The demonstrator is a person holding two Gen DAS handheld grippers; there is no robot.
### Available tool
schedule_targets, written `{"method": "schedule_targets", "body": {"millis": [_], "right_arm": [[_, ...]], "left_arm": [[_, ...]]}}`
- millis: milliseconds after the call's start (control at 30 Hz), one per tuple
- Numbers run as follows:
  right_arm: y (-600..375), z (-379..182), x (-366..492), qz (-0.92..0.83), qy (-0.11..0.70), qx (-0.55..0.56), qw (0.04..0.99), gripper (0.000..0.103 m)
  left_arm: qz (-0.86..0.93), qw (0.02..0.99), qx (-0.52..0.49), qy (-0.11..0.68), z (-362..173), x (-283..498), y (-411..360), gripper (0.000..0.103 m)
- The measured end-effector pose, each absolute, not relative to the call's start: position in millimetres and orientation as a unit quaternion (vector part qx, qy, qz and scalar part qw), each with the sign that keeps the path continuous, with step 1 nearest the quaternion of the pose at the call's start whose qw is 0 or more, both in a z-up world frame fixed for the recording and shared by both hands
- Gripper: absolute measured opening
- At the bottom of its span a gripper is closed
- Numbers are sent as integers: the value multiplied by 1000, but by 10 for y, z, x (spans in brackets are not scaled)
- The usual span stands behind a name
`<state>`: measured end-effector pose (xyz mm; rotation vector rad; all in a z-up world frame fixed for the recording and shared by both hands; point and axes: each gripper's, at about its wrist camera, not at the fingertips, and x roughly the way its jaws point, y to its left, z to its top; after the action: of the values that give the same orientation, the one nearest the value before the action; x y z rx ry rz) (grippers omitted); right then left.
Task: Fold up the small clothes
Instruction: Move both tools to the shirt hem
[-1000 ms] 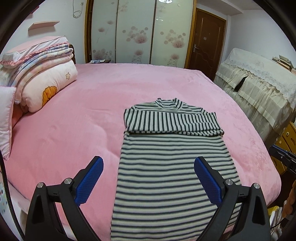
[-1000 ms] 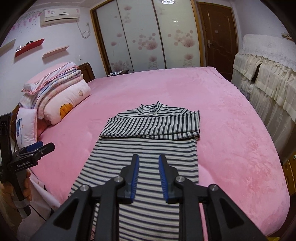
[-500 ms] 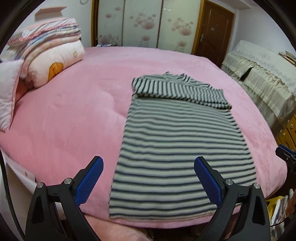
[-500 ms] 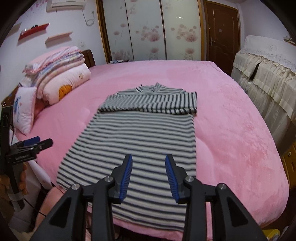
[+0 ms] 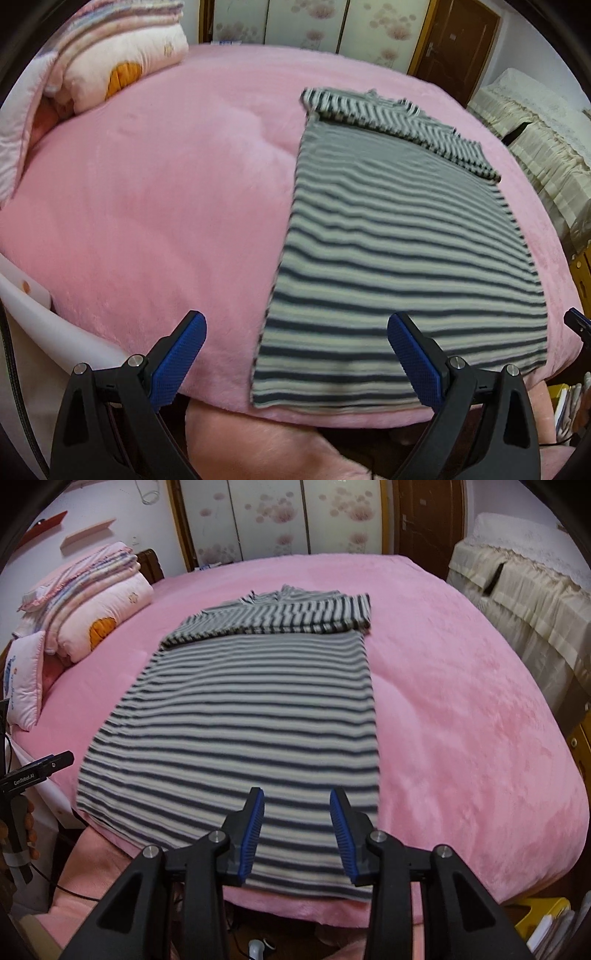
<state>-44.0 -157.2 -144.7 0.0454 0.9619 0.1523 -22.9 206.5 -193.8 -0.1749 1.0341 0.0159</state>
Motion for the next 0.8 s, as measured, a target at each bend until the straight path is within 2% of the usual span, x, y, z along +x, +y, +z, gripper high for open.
{"method": "schedule_targets", "body": {"millis": [433, 567, 700, 800], "right_arm": [[-1807, -1801, -448, 73, 501, 59, 860, 37], [-1864, -1854, -445, 85, 507, 74, 855, 37], [-1964, -1906, -453, 103, 513, 91, 848, 37], [-2028, -1937, -468, 110, 516, 97, 844, 37]], "left_arm": [[-35, 836, -178, 518, -2347, -258, 2493, 97], [-71, 827, -203, 520, -2417, -232, 2570, 91], [-95, 821, -209, 523, -2472, -232, 2586, 78], [-112, 817, -208, 525, -2498, -227, 2563, 75]]}}
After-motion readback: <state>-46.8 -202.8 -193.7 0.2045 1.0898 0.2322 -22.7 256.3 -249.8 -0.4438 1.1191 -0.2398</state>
